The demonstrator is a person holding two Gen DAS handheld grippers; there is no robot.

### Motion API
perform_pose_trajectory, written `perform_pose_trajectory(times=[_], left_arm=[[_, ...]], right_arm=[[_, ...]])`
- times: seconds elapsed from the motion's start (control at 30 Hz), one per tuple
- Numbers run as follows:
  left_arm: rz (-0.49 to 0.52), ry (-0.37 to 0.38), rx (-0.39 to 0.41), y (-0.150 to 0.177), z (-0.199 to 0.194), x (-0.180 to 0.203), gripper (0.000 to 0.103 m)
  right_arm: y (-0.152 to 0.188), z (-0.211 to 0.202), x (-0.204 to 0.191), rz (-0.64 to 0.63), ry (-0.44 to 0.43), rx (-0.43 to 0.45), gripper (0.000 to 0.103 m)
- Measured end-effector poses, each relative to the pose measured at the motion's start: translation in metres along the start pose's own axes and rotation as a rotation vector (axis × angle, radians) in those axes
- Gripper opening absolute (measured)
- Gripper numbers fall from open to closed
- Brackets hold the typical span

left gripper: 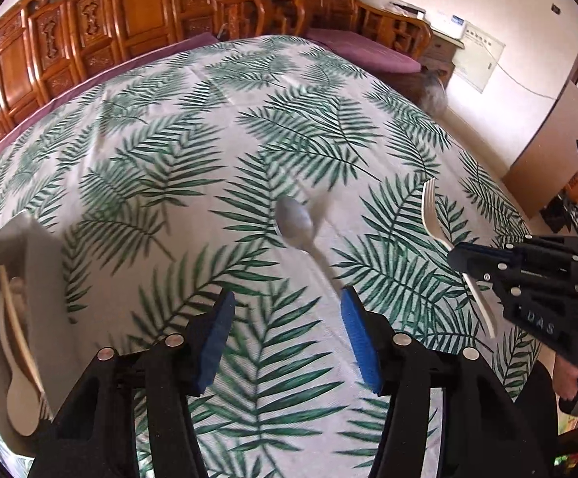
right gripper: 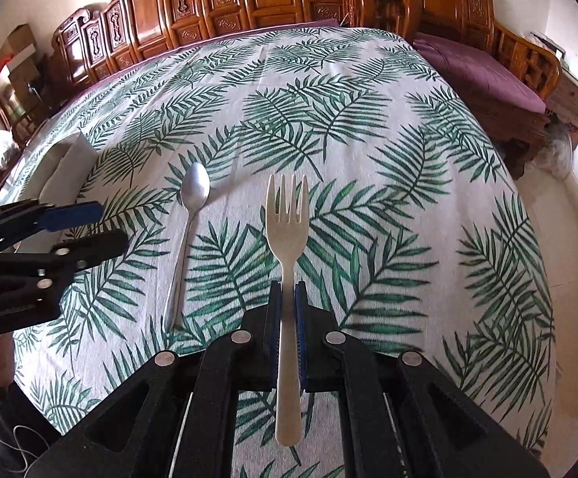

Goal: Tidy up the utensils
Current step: 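Grasp the metal spoon with the left gripper while the right gripper holds the fork, then carry the metal spoon over the tray with the left gripper while the right gripper holds the fork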

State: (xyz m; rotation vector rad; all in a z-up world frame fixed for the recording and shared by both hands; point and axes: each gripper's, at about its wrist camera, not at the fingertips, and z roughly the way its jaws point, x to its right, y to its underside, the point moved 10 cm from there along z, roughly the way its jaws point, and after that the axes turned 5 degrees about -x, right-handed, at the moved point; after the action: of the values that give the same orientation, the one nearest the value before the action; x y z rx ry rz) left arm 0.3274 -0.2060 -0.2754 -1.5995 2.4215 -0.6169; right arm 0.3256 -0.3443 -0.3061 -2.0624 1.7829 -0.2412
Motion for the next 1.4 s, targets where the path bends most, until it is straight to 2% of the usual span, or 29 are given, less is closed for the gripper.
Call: perform_pose_trajectory(times=[0.27, 0.33, 0.4, 0.5, 0.53, 0.77, 0.8, 0.87, 1.2, 1.4], left_arm=[[-0.018, 0.029, -0.033, -0.009, 0.02, 0.013, 0.04], [-0.027, 0.036, -0.047, -0.011, 0.026, 0.015, 0.033], [-0.03, 0.038, -0.063, -0.012, 0.033, 0.017, 0.033], [-0.035, 0.03, -0.094, -0.013, 0.045, 0.022, 0.021], [-0.037, 0.03, -0.098, -0.012, 0.047, 0.023, 0.021], [-0.039, -0.017, -0.103, -0.018, 0.053, 0.029, 0.021], [-0.046, -0.023, -0.11, -0.02, 0.054, 0.029, 0.019], [-0.041, -0.075, -0.12, -0.021, 0.056, 0.025, 0.006], [-0.054, -0.012, -0.134, -0.015, 0.051, 0.016, 0.002], [-0.032, -0.024, -0.095, -0.017, 0.034, 0.011, 0.002]], right_arm=[[0.002, -0.001, 0.005, 0.003, -0.008, 0.017, 0.008], [0.003, 0.001, 0.006, 0.005, -0.012, 0.017, 0.008], [0.005, 0.002, 0.008, 0.011, -0.013, 0.015, 0.008], [0.009, 0.008, 0.011, 0.025, -0.021, 0.006, 0.008], [0.009, 0.009, 0.012, 0.018, -0.01, 0.004, 0.008], [0.007, 0.008, 0.008, 0.007, -0.025, 0.008, 0.008], [0.006, 0.008, 0.007, 0.0, -0.021, 0.007, 0.008], [0.006, 0.008, 0.007, 0.002, -0.022, 0.008, 0.008], [0.004, 0.005, 0.007, 0.006, -0.033, 0.013, 0.008], [0.005, 0.005, 0.006, 0.005, -0.038, 0.015, 0.008]])
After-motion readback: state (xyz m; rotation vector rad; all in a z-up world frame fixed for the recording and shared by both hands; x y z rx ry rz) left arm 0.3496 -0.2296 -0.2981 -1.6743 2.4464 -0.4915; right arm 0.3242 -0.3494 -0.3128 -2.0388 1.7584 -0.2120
